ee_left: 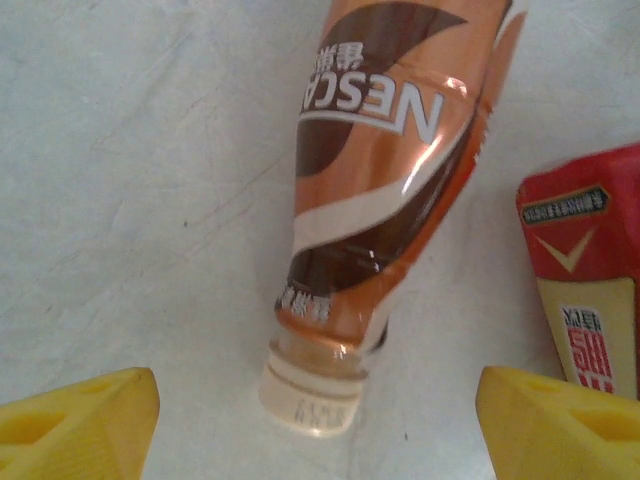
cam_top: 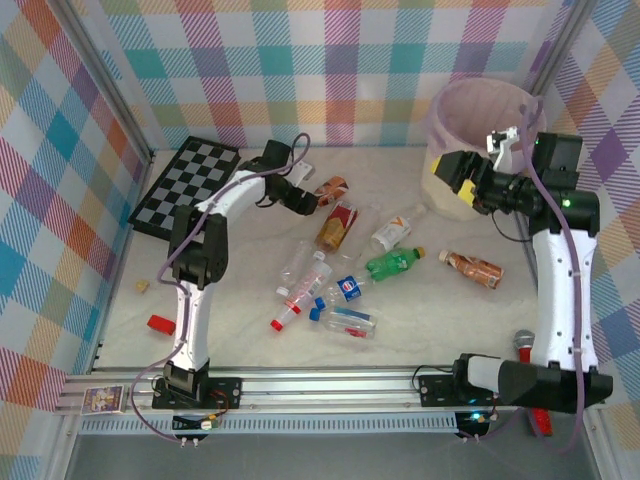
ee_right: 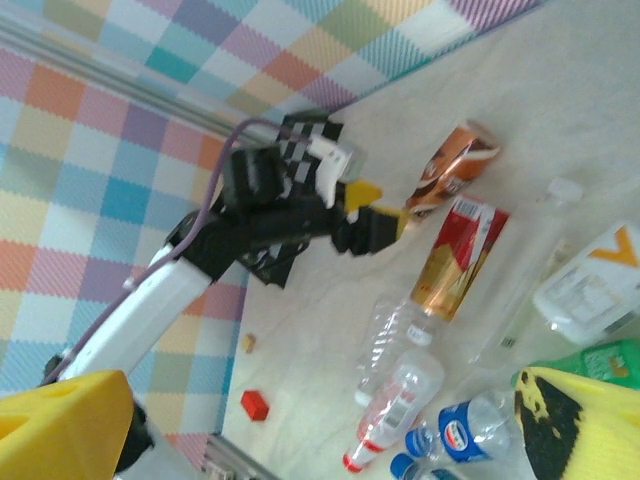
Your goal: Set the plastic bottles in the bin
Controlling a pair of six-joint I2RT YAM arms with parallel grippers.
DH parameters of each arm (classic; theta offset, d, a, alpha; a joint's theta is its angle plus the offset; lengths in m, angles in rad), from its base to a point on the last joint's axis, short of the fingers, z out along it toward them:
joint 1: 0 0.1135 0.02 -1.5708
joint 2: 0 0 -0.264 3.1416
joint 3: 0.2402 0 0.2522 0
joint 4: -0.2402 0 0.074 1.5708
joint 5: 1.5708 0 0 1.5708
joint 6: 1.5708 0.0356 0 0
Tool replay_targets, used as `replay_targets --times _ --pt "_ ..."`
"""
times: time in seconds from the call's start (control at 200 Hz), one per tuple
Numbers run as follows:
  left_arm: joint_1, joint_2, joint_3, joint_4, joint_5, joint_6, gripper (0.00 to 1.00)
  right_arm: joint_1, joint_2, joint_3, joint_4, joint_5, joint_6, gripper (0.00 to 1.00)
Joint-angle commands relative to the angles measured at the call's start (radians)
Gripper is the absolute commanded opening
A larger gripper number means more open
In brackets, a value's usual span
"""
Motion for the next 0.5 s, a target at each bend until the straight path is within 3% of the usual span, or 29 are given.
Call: replay_targets --times 0.0,0.21,0.495 --pt "-0.009 0.054 0.083 -0.060 0.005 0.027 0.81 0.007 -0.047 -0.057 0.001 -0.045 0.018 0.98" --pt "-0.024 0.144 0.170 -0.107 -0.005 0.019 0.75 0.006 -0.100 -0.145 -0.010 -0.015 0.026 0.98" --pt "-0.059 0.184 0.222 -0.162 -0.079 0.053 0.52 0.006 -0.120 -0.233 0.047 -0.021 0.058 0.99"
